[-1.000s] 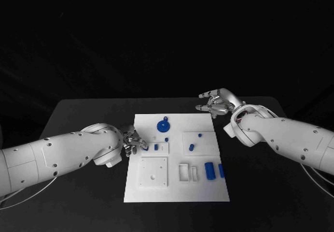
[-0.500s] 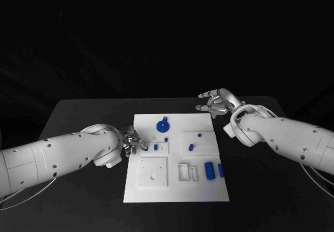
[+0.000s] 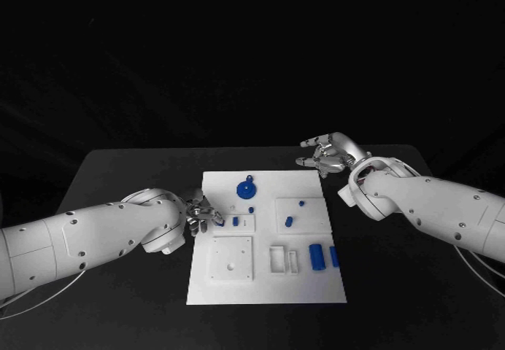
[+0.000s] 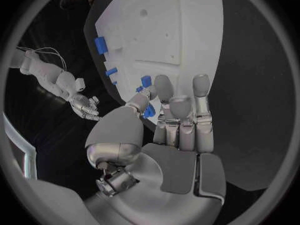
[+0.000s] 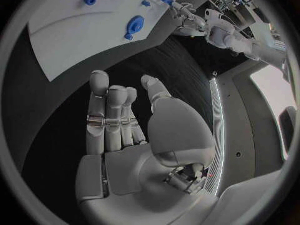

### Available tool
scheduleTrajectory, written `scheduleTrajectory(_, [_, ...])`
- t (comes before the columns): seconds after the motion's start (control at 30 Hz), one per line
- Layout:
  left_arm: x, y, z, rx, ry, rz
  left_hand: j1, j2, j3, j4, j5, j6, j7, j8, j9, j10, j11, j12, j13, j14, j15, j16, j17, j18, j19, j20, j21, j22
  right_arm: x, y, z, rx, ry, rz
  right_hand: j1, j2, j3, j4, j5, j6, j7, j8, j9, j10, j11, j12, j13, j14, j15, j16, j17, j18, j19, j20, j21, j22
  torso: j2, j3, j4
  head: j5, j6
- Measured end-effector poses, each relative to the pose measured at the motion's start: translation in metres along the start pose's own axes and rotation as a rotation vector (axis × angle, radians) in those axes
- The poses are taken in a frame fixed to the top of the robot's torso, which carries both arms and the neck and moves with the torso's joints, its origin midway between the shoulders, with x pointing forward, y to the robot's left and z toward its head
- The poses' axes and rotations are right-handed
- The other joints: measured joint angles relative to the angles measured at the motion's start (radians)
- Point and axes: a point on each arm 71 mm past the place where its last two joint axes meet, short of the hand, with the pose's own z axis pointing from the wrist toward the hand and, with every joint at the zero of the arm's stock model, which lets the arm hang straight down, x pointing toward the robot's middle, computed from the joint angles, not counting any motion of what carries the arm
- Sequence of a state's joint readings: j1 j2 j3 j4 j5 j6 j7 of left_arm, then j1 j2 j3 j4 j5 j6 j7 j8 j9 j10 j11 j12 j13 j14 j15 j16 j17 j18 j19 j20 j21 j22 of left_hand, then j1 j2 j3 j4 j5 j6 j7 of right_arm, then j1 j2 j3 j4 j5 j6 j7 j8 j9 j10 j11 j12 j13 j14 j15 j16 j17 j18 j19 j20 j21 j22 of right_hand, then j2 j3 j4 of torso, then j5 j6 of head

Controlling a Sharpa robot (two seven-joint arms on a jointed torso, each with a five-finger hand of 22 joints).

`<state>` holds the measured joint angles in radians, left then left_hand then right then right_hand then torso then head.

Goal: Assemble the parts on the task board

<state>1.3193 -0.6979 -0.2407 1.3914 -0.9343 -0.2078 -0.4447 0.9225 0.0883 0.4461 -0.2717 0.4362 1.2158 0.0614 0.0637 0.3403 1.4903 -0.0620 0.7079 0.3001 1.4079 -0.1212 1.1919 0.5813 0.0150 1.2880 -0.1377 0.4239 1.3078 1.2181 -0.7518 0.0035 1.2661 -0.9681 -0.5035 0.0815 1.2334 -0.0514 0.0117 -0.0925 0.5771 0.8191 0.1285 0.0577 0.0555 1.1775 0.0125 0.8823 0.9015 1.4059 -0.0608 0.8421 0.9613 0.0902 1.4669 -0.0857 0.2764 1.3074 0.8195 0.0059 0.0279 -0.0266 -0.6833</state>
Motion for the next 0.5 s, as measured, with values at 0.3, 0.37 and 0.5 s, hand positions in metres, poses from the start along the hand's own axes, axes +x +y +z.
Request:
scheduleTrajectory(0.3, [-0.0001, 0.0006, 0.0001, 0.0, -0.014, -0.007, 0.0, 0.0, 0.003, 0.003, 0.0, 0.0, 0.0, 0.003, 0.003, 0.0, 0.0, 0.0, 0.0, 0.0, 0.0, 0.0, 0.003, 0.0, 0.0, 0.0, 0.004, 0.0, -0.0001, -0.0001, 0.0, 0.0, 0.0, 0.0, 0.0, 0.0, 0.0, 0.0, 0.0, 0.0, 0.0, 0.0, 0.0, 0.0, 0.0, 0.0, 0.0, 0.0, 0.0, 0.0, 0.0, 0.0, 0.0, 0.0, 0.0, 0.0, 0.0, 0.0, -0.0001, 0.0, -0.001])
scheduleTrajectory(0.37, [-0.0001, 0.0006, 0.0001, 0.0, -0.016, -0.007, 0.0, 0.0, 0.003, 0.003, 0.0, 0.0, 0.0, 0.003, 0.003, 0.0, 0.0, 0.0, 0.0, 0.0, 0.0, 0.0, 0.003, 0.0, 0.0, 0.0, 0.004, 0.0, -0.0001, -0.0001, -0.0001, 0.0, 0.0, 0.0, 0.0, 0.0, 0.0, 0.0, 0.0, 0.0, 0.0, 0.0, 0.0, 0.0, 0.0, 0.0, 0.0, 0.0, 0.0, 0.0, 0.0, 0.0, 0.0, 0.0, 0.0, 0.0, 0.0, 0.0, -0.0002, 0.0, -0.001])
scheduleTrajectory(0.5, [-0.0002, 0.0007, 0.0003, 0.0, -0.018, -0.008, 0.0, 0.0, 0.003, 0.003, 0.0, 0.0, 0.0, 0.003, 0.003, 0.0, 0.0, 0.0, 0.0, 0.0, 0.0, 0.0, 0.003, 0.0, 0.0, 0.0, 0.004, 0.0, -0.0002, -0.0002, -0.0001, 0.0, 0.0, 0.0, 0.0, 0.0, 0.0, 0.0, 0.0, 0.0, 0.0, 0.0, 0.0, 0.0, 0.0, 0.0, 0.0, 0.0, 0.0, 0.0, 0.0, 0.0, 0.0, 0.0, 0.0, 0.0, 0.0, -0.0001, -0.0003, 0.0, -0.001])
